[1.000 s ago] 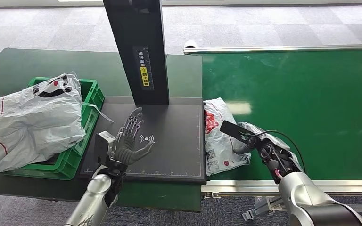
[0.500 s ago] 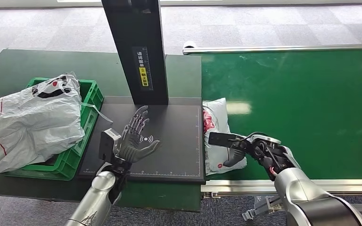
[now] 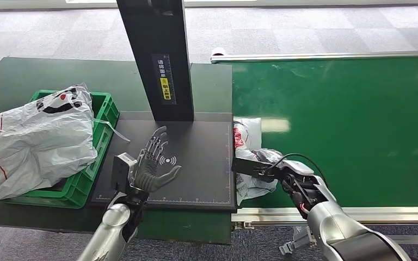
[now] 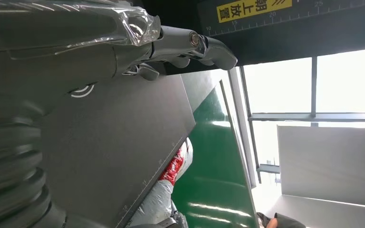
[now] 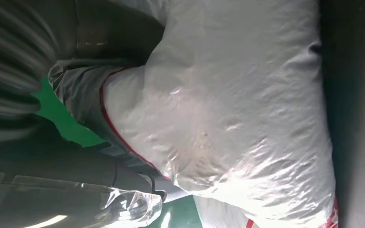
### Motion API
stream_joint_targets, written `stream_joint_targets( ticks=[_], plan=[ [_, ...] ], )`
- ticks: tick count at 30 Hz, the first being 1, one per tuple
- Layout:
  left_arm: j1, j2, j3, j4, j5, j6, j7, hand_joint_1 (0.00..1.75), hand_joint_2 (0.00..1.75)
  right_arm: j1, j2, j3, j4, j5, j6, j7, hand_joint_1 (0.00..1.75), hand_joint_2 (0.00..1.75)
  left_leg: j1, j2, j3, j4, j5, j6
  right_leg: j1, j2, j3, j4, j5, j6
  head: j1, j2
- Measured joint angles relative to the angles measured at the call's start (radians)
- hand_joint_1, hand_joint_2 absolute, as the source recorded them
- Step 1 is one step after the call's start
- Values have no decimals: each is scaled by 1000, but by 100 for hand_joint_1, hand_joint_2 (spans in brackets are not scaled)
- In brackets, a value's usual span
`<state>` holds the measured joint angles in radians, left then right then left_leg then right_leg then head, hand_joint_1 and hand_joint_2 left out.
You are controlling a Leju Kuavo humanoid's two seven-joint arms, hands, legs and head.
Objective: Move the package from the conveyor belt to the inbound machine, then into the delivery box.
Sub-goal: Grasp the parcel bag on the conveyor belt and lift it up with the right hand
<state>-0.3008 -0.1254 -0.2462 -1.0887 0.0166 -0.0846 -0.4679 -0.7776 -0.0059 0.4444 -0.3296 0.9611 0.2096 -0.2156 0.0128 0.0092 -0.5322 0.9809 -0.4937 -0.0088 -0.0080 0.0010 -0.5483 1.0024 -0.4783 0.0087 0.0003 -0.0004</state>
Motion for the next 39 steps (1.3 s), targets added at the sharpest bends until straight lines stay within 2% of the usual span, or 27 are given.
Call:
stream_joint_targets(
  ticks=[8,24,31,39],
  plan=[
    [23,0,13,-39,-9,3,19,0,175,17,3,32,-6,-6,-83,28,175,175,0,-1,-1,0,0,0,0,0,0,0,0,0,0,0],
    [41,0,29,-65,-14,3,23,0,175,27,3,42,-11,-26,-109,23,175,175,0,-2,-1,0,0,0,0,-1,0,0,0,0,0,0],
    [70,0,44,-108,-28,4,35,0,175,74,3,13,-56,-142,-275,-60,175,175,0,-1,-4,0,0,0,0,0,-3,0,0,0,0,0],
    [96,0,57,-138,-29,5,35,0,175,146,1,-102,-225,-360,-507,-224,175,175,0,-3,-7,0,0,0,0,-1,-6,0,0,0,0,0]
  ],
)
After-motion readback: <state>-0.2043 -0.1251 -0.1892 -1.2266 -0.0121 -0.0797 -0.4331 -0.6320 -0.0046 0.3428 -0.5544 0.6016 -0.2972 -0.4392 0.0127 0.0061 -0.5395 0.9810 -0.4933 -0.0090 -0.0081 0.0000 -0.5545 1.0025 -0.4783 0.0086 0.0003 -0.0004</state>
